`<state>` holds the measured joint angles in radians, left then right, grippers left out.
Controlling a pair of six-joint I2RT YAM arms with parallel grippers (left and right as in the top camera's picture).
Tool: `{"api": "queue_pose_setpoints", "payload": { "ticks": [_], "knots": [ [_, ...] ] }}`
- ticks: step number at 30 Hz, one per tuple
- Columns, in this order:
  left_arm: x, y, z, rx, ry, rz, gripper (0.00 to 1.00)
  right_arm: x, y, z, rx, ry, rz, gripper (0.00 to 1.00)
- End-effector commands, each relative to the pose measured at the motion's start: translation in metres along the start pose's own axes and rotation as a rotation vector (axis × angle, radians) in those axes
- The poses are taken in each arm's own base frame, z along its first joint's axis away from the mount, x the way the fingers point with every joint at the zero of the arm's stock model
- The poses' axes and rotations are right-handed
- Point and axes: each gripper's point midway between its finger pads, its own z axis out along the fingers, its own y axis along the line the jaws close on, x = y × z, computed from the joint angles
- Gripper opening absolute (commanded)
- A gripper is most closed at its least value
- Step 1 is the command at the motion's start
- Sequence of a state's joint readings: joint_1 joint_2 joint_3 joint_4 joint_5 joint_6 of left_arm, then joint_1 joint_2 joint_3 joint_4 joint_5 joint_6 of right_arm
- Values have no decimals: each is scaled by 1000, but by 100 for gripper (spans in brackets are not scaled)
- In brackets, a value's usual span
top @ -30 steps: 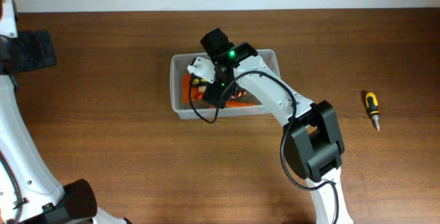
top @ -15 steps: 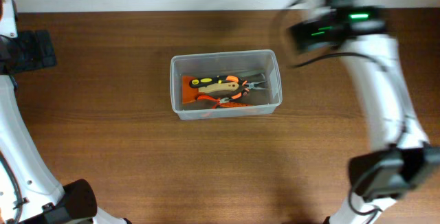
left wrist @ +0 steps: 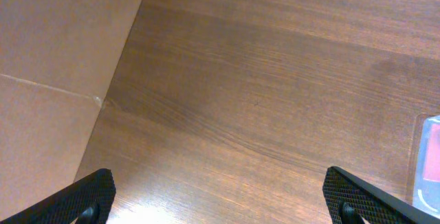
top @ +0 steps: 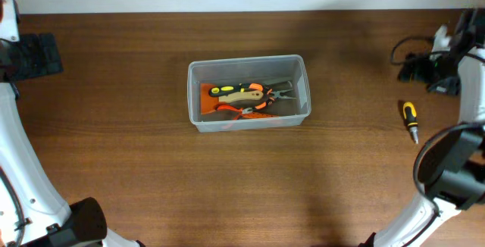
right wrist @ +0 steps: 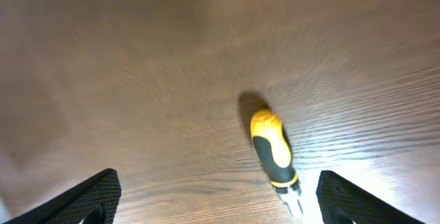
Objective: Pack container
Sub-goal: 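Move right gripper to the yellow-black screwdriver and grasp its handle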
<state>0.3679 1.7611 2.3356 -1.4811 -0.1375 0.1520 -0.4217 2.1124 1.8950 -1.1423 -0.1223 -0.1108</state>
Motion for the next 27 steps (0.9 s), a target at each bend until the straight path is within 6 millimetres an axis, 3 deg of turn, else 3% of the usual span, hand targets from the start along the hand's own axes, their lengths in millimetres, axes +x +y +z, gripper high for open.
{"api": "queue_pose_setpoints", "payload": {
  "ticks": [1, 5, 10, 19, 23, 27],
  "knots": [
    [0, 2, -13, 3, -28, -21, 99, 21, -4, 29, -49, 79, -86, 89],
    [0, 2, -13, 3, -28, -21, 99, 40, -17, 43, -90, 118, -158, 89],
    [0, 2, -13, 3, -28, -21, 99, 43, -34, 41, -88, 115, -191, 90],
    [0, 2, -13, 2, -28, -21, 99, 61, -33, 58, -94, 168, -238, 87],
    [0, 2, -13, 3, -28, -21, 99, 76, -45, 71, -23, 216, -244, 85],
    [0, 2, -13, 3, -28, -21, 99, 83, -46, 80, -24, 226, -241, 84]
  ]
}}
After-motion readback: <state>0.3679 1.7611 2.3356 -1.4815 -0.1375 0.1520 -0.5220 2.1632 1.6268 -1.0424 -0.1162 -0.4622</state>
